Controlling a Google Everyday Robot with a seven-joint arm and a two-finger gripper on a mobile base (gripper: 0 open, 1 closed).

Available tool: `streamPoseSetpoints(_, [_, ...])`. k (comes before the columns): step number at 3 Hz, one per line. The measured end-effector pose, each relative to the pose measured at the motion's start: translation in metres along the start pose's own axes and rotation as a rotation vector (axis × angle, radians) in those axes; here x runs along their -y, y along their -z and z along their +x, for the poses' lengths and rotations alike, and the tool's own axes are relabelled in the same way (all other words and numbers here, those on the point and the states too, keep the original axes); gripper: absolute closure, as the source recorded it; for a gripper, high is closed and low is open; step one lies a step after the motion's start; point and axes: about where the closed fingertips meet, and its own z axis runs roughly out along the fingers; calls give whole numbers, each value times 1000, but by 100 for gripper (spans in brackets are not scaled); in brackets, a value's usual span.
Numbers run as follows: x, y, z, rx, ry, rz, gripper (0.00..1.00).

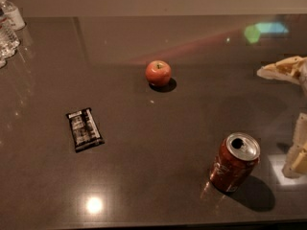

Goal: Move coke can near apple

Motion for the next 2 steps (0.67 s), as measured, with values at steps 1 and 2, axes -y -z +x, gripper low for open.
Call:
streamPoseSetpoints(1, [-20, -18, -1, 41, 14, -52, 0])
streamPoseSetpoints(2, [-37, -37, -3, 60, 20, -87, 0])
